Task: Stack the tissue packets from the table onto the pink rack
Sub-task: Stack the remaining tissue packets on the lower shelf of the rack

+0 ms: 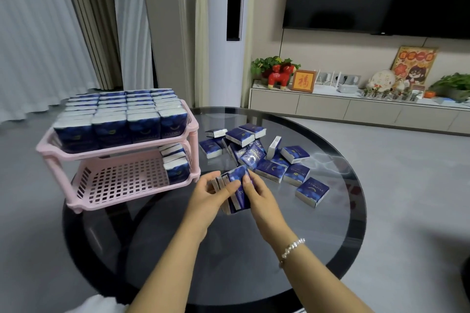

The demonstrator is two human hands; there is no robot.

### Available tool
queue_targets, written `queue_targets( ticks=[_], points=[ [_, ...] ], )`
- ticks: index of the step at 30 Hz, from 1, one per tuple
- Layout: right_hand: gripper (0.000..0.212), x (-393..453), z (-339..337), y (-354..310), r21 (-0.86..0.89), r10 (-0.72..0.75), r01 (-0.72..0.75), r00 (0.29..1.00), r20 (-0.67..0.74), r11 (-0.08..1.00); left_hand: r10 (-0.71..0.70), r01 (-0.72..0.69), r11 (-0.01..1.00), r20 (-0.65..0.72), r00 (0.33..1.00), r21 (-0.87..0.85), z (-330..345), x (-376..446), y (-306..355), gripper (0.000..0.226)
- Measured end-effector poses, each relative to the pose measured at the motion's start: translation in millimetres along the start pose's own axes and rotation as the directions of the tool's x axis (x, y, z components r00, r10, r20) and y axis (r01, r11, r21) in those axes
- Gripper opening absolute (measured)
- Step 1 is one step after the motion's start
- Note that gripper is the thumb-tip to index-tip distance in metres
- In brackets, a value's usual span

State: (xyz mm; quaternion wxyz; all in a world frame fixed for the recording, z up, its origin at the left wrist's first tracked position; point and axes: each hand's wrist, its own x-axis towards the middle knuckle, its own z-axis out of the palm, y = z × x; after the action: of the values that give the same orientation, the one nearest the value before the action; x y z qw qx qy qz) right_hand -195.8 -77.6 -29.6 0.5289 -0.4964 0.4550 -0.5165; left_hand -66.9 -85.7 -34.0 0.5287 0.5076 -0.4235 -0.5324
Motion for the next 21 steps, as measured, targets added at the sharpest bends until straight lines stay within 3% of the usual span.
queue_targets(
  ticks=[4, 8, 13, 18, 21],
  points=[
    [0.051, 6, -13, 1, -0.011, 0.055, -0.054, 0.967, 0.248, 0.998, 0.010, -0.019, 0.996, 0.110, 0.994, 0.087, -29, 1, 6, 0.061],
    [0.065, 14, -22, -6, -0.223, 0.105, -0.001, 0.884, 0.455, 0.975, -0.004, -0.050, 0.979, 0.264, 0.965, 0.199, -49, -4, 8, 0.062],
    [0.080, 20, -27, -13, -0.566, 0.157, 0.154, 0.873, 0.462, 0.810, -0.025, -0.108, 0.878, 0.270, 0.963, 0.467, -55, -11, 3, 0.079],
    [0.068, 18, -24, -17, -0.553, 0.136, 0.181, 0.866, 0.482, 0.813, -0.024, -0.134, 0.798, 0.253, 0.967, 0.588, -54, -16, 2, 0.096],
    [0.064, 19, -21, -15, -0.525, 0.133, 0.165, 0.865, 0.483, 0.835, 0.030, -0.179, 0.750, 0.237, 0.971, 0.637, -47, -22, 5, 0.089]
  ],
)
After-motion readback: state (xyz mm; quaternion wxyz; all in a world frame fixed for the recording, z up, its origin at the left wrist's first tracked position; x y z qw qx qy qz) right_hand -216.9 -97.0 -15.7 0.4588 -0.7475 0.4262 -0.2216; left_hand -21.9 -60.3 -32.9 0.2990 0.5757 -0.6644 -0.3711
